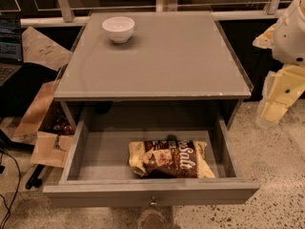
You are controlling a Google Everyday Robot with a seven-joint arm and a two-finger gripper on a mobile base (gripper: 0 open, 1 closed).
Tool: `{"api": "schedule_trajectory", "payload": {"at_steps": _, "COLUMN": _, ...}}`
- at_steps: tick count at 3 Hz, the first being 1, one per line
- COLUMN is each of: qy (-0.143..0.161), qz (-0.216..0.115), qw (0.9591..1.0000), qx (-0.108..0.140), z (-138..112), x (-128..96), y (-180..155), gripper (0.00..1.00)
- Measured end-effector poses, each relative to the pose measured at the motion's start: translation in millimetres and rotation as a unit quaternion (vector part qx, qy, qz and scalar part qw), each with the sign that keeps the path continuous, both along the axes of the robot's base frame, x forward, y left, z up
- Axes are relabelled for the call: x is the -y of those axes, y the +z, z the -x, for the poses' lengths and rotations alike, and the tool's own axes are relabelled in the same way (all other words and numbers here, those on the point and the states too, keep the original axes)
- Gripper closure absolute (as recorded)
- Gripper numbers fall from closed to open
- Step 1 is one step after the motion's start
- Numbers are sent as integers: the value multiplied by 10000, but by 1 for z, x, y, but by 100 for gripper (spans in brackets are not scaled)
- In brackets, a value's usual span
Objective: Pick brown chip bag from top drawer and place on counter
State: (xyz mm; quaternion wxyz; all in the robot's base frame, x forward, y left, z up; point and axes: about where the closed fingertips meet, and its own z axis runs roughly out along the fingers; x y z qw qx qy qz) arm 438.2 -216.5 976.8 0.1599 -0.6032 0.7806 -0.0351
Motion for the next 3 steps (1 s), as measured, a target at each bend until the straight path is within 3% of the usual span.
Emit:
{"api": "schedule_trajectory", "payload": {"at_steps": 2, "qy": -1, "qz": -156, "qw": 9998, "qx": 105, "z": 0, "x": -6, "y": -5, "gripper": 0}}
{"api": "schedule_trajectory", "payload": {"at_steps": 3, "qy": -98, "qz": -471, "qw": 9986, "qx": 238, "z": -3, "x": -14, "y": -15, "gripper": 0}}
